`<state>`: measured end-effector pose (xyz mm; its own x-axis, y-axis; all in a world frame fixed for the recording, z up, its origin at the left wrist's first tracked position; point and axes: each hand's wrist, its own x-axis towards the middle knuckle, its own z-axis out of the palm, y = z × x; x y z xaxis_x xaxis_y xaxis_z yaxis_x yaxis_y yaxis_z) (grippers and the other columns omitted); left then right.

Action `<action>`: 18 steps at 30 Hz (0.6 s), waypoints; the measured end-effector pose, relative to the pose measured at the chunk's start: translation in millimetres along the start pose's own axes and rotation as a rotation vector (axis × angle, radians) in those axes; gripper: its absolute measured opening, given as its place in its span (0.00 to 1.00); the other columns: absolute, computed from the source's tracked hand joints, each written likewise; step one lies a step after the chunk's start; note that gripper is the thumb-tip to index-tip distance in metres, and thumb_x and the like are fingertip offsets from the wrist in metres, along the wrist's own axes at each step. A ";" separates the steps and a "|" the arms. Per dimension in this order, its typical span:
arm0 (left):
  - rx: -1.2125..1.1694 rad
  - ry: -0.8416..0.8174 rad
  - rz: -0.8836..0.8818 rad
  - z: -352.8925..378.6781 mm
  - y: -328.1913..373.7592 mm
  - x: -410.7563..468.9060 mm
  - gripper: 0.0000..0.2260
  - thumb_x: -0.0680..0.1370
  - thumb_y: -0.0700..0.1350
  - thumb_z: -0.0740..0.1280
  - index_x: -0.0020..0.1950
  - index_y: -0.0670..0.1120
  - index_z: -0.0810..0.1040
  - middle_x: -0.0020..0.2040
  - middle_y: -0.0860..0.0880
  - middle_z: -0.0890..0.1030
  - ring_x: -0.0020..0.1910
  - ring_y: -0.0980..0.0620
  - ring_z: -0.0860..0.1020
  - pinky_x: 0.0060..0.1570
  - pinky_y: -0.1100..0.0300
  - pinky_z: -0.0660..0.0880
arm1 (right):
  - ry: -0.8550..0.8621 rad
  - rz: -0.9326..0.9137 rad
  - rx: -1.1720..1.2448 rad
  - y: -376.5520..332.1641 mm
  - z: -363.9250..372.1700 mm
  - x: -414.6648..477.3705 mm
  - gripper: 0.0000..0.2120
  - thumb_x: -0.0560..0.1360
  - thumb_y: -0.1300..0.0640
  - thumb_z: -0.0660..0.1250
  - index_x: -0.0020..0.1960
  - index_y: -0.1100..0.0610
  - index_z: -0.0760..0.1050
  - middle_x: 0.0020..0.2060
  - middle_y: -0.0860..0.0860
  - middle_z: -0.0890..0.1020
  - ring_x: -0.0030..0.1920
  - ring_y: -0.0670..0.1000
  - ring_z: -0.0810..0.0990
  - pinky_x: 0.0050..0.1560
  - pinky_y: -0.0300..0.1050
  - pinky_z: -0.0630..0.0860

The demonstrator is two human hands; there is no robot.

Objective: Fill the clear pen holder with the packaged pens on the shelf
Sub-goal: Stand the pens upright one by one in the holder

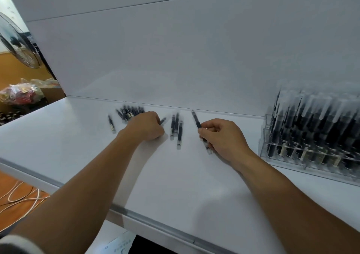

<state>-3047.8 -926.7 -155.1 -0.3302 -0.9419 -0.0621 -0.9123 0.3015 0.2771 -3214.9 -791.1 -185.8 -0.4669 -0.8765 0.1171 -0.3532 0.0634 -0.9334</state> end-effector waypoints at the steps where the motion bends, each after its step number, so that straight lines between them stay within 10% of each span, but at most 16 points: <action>1: -0.022 0.005 0.004 2.0 0.1 1.6 0.11 0.76 0.44 0.63 0.57 0.47 0.75 0.47 0.50 0.75 0.49 0.49 0.74 0.46 0.57 0.71 | -0.003 -0.004 0.001 0.2 0.4 0.5 0.04 0.74 0.58 0.70 0.42 0.50 0.81 0.34 0.50 0.85 0.28 0.44 0.77 0.42 0.48 0.79; 8: -0.369 0.070 0.015 16.4 6.9 4.5 0.09 0.76 0.49 0.66 0.52 0.46 0.72 0.43 0.51 0.75 0.39 0.55 0.71 0.35 0.60 0.65 | -0.003 0.003 0.035 4.1 3.1 4.7 0.03 0.73 0.55 0.71 0.41 0.49 0.81 0.35 0.49 0.85 0.32 0.45 0.78 0.47 0.53 0.81; 18: -0.131 0.031 0.065 14.5 27.1 7.9 0.14 0.68 0.47 0.72 0.51 0.47 0.75 0.42 0.49 0.80 0.45 0.51 0.77 0.39 0.57 0.72 | -0.009 -0.002 0.066 3.6 3.1 4.4 0.03 0.74 0.56 0.71 0.41 0.49 0.81 0.36 0.49 0.85 0.32 0.44 0.79 0.47 0.52 0.81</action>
<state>-3078.7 -923.9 -162.0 -0.3779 -0.9258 -0.0109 -0.8490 0.3418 0.4029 -3215.8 -796.2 -189.7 -0.4586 -0.8810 0.1164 -0.2994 0.0299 -0.9537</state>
